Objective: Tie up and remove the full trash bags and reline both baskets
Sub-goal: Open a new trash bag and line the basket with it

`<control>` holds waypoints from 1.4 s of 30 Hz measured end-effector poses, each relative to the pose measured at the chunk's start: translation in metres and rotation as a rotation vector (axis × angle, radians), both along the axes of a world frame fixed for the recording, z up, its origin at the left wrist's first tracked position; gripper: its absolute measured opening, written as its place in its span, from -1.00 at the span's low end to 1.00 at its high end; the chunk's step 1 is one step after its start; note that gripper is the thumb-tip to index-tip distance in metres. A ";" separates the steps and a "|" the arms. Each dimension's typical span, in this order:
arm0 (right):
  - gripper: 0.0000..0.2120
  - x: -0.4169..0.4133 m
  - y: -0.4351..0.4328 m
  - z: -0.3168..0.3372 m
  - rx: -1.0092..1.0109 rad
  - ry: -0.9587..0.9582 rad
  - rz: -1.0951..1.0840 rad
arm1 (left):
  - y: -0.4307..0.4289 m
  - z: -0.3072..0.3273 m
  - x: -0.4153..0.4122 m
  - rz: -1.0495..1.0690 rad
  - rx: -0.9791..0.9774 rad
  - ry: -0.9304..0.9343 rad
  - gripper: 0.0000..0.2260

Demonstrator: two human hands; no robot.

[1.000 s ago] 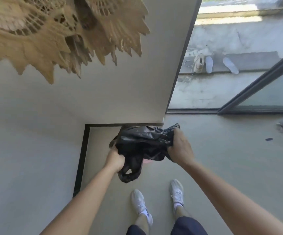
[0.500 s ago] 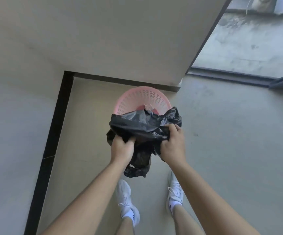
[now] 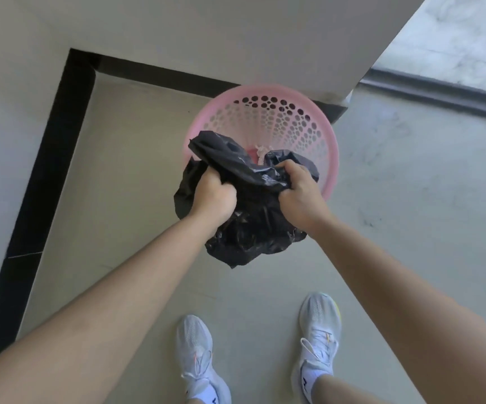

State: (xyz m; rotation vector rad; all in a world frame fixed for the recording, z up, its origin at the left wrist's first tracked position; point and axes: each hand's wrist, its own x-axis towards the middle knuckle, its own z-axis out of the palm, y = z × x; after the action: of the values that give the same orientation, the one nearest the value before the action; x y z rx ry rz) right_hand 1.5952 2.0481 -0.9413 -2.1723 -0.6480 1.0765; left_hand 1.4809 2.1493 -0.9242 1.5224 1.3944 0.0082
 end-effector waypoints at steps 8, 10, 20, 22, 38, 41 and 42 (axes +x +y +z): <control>-0.62 0.031 0.008 -0.020 0.330 -0.007 -0.279 | 0.016 -0.036 0.023 0.007 0.022 -0.242 -0.63; -0.61 0.039 0.012 -0.020 0.437 0.014 -0.351 | 0.022 -0.035 0.029 0.024 0.072 -0.347 -0.69; -0.66 0.088 0.058 0.015 0.828 0.058 -0.336 | 0.067 -0.015 0.072 0.253 0.223 -0.864 -0.73; -0.62 0.092 0.064 0.033 0.916 0.059 -0.304 | 0.069 0.002 0.075 0.234 0.254 -0.977 -0.71; -0.67 0.067 0.045 -0.016 -0.585 -0.555 0.797 | 0.056 -0.027 0.050 -0.685 0.244 0.266 -0.89; -0.70 0.070 0.048 -0.004 -0.537 -0.300 0.686 | 0.057 -0.012 0.047 -0.754 0.312 0.288 -0.95; -0.73 0.071 0.046 0.000 -0.508 -0.275 0.678 | 0.061 -0.013 0.045 -0.761 0.322 0.250 -0.94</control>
State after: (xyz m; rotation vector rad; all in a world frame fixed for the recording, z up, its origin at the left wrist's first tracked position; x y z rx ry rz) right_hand 1.6666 2.0943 -0.9412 -2.6401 -1.4406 1.4007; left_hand 1.5263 2.2100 -0.9367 2.3100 0.9427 -0.4575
